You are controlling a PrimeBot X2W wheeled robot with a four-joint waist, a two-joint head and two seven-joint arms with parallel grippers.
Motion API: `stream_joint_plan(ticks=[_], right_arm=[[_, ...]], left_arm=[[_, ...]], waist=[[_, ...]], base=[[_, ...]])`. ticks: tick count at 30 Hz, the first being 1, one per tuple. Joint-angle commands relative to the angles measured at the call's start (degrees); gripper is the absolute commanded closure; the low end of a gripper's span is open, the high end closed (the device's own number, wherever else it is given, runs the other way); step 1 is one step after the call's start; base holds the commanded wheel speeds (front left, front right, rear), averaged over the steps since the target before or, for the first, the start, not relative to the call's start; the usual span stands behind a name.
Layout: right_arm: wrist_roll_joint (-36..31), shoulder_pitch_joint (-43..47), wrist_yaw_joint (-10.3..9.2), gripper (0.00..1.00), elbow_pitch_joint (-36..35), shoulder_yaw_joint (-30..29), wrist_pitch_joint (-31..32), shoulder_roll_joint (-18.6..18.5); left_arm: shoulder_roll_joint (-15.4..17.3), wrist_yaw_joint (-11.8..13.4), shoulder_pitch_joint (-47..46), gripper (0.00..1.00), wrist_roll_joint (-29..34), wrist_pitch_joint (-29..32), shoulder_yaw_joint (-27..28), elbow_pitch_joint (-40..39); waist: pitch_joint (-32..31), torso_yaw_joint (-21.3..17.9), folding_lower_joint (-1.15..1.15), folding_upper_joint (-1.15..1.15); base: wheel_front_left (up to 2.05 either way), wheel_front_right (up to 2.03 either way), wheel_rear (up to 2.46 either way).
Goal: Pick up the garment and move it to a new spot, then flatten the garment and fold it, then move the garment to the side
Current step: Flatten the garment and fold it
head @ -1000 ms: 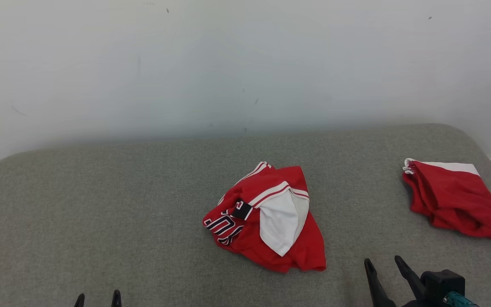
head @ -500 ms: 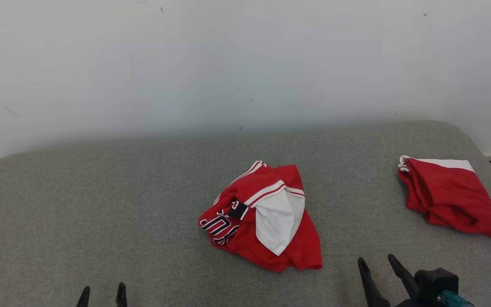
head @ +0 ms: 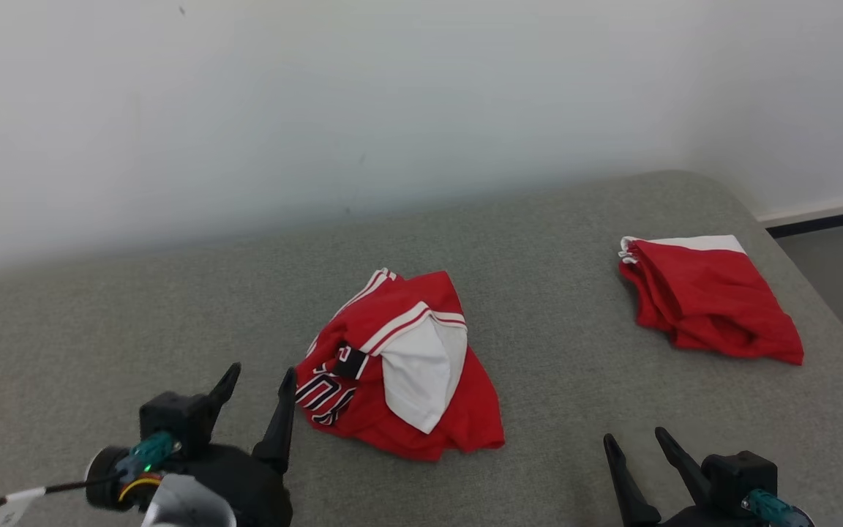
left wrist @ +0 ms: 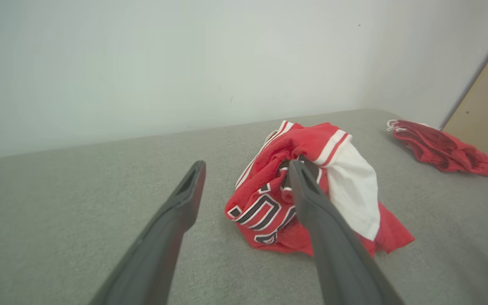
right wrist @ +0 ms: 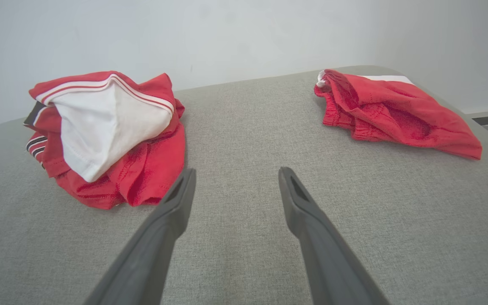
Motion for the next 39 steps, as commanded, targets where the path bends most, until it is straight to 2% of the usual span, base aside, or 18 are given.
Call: stream_joint_plan(ticks=[1, 6, 9, 16, 23, 31, 32, 33, 34, 39], right_arm=[[0.2, -0.8, -0.14, 0.00, -0.1, 0.0, -0.1, -0.2], [0.5, -1.2, -0.14, 0.00, -0.1, 0.8, 0.0, -0.4], [0.4, -1.6, -0.14, 0.00, -0.2, 1.0, 0.1, -0.4], [0.9, -2.3, -0.14, 0.00, 0.3, 2.4, -0.2, -0.1], [1.3, -2.8, -0.14, 0.00, 1.1, 3.1, -0.9, 0.1], [1.3, -3.2, -0.14, 0.00, 1.9, 3.1, -1.4, 0.3], [1.3, -3.3, -0.14, 0.00, 1.9, 3.0, -1.5, 0.3], [1.3, -3.3, -0.14, 0.00, 1.9, 3.0, -1.5, 0.4], [1.3, -3.2, -0.14, 0.00, 1.9, 2.9, -1.5, 0.4], [1.1, -3.3, -0.14, 0.00, 2.0, 2.7, -1.3, 0.6]], left_arm=[[0.0, -0.4, -2.5, 0.00, -0.4, 0.8, -1.3, 0.7], [-1.3, -0.9, -13.1, 0.00, -1.9, 5.9, -7.4, 4.9], [-2.1, 0.3, -17.2, 0.00, -0.6, 9.2, -9.2, 8.3], [-3.7, 6.0, -24.0, 0.00, 0.4, 15.7, -10.3, 16.5], [-2.7, 11.4, -26.8, 0.00, 3.5, 19.2, -10.7, 22.7], [-1.3, 14.2, -27.9, 0.00, 4.7, 21.0, -10.6, 26.5], [-1.1, 14.2, -27.9, 0.27, 4.6, 21.0, -10.5, 26.9], [-1.0, 14.2, -27.9, 0.72, 4.5, 20.9, -10.6, 27.1], [-1.0, 13.9, -27.9, 1.00, 4.3, 20.9, -10.7, 27.4], [-1.0, 12.9, -28.2, 1.00, 3.4, 20.4, -11.0, 28.0]], waist=[[1.4, -2.7, -0.01, 0.00], [2.8, -7.5, -0.01, 0.00], [3.6, -9.7, -0.01, 0.00], [5.3, -14.9, -0.01, 0.00], [6.5, -17.6, -0.01, 0.00], [6.7, -17.6, -0.01, 0.00], [6.7, -17.5, -0.01, 0.00], [6.7, -17.2, -0.01, 0.00], [6.8, -16.9, -0.01, 0.00], [6.5, -15.5, -0.01, 0.00]], base=[[0.00, 0.00, 0.00], [0.00, 0.00, 0.00], [0.00, 0.00, 0.00], [0.00, 0.00, 0.00], [0.00, 0.00, 0.00], [0.00, 0.00, 0.00], [0.00, 0.00, 0.00], [0.00, 0.00, 0.00], [0.00, 0.00, 0.00], [0.00, 0.00, 0.00]])
